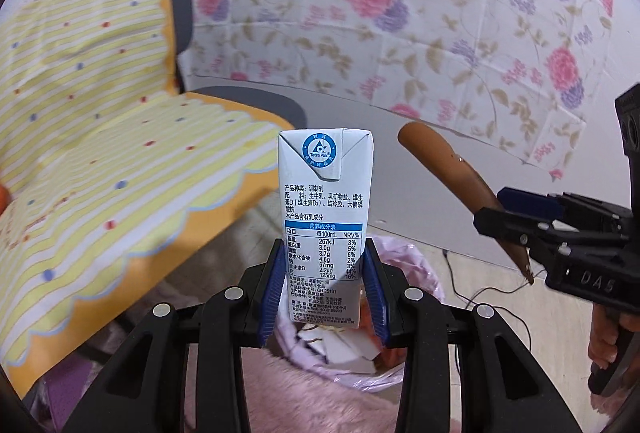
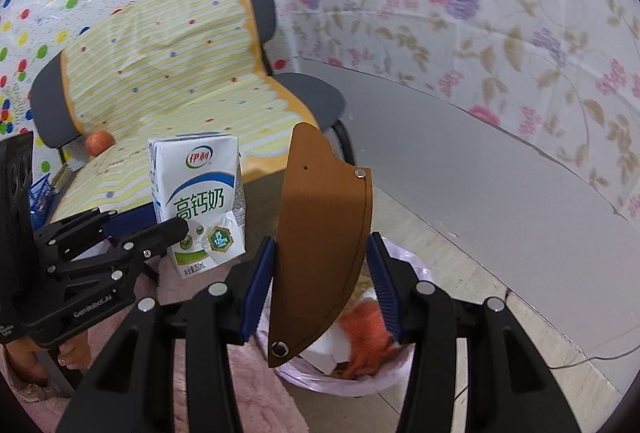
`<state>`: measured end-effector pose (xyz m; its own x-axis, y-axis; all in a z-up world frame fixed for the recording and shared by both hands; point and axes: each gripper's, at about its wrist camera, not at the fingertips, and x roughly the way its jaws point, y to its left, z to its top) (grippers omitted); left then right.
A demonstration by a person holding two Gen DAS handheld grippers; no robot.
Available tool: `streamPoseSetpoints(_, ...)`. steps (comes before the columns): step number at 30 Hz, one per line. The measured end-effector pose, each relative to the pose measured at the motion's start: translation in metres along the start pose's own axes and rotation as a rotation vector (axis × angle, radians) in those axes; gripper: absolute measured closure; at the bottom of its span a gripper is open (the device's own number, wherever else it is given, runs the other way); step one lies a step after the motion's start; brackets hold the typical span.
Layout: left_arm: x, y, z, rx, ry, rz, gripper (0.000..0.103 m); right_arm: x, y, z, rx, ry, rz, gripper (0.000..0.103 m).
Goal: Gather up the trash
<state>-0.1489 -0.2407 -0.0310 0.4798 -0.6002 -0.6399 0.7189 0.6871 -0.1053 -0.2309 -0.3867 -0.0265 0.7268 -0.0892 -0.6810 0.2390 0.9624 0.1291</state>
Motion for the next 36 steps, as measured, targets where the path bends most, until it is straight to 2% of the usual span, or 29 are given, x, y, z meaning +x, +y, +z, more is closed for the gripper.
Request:
streamPoseSetpoints(7,0.030,-0.009,0.000,-0.001,0.054,-0.029,0.063,0.022,-0.025,-0.017,0.064,0.051,-0.027,0.055)
streamPoseSetpoints(8,0.035,-0.007,0.000,-0.017,0.068,-0.039,0.051,0.027,-0.026,-0.018,0.071,0.064,-0.037,0.051)
streamPoseSetpoints(9,0.041,-0.004,0.001,-0.032,0.084,-0.037,0.041,0.032,-0.027,-0.020,0.076,0.078,-0.046,0.040)
streamPoseSetpoints(10,0.043,-0.003,0.001,-0.041,0.085,-0.030,0.031,0.038,-0.031,-0.023,0.088,0.091,-0.050,0.038)
streamPoseSetpoints(14,0.045,0.007,-0.004,-0.059,0.099,0.010,0.031,0.044,-0.037,-0.028,0.107,0.109,-0.054,0.038)
streamPoseSetpoints(20,0.026,0.016,-0.009,-0.073,0.093,0.076,0.031,0.041,-0.034,-0.025,0.102,0.103,-0.045,0.038)
streamPoseSetpoints(21,0.021,0.019,-0.008,-0.075,0.090,0.083,0.029,0.040,-0.031,-0.023,0.097,0.102,-0.037,0.038)
streamPoseSetpoints(22,0.014,0.021,-0.008,-0.079,0.085,0.100,0.021,0.039,-0.029,-0.022,0.093,0.100,-0.029,0.038)
streamPoseSetpoints(23,0.008,0.023,-0.007,-0.080,0.077,0.114,0.017,0.037,-0.025,-0.019,0.087,0.096,-0.016,0.035)
streamPoseSetpoints(28,-0.027,0.040,0.000,-0.112,0.054,0.169,0.013,0.024,0.004,0.000,0.034,0.058,0.044,0.025)
streamPoseSetpoints(30,-0.036,0.048,0.002,-0.123,0.066,0.215,0.013,0.018,0.015,0.007,0.011,0.044,0.061,0.015)
streamPoseSetpoints(33,-0.049,0.060,0.003,-0.157,0.075,0.272,0.012,0.009,0.030,0.021,-0.024,0.014,0.075,0.007)
streamPoseSetpoints(36,-0.062,0.072,0.006,-0.192,0.065,0.293,0.012,-0.002,0.042,0.034,-0.057,-0.020,0.068,0.006)
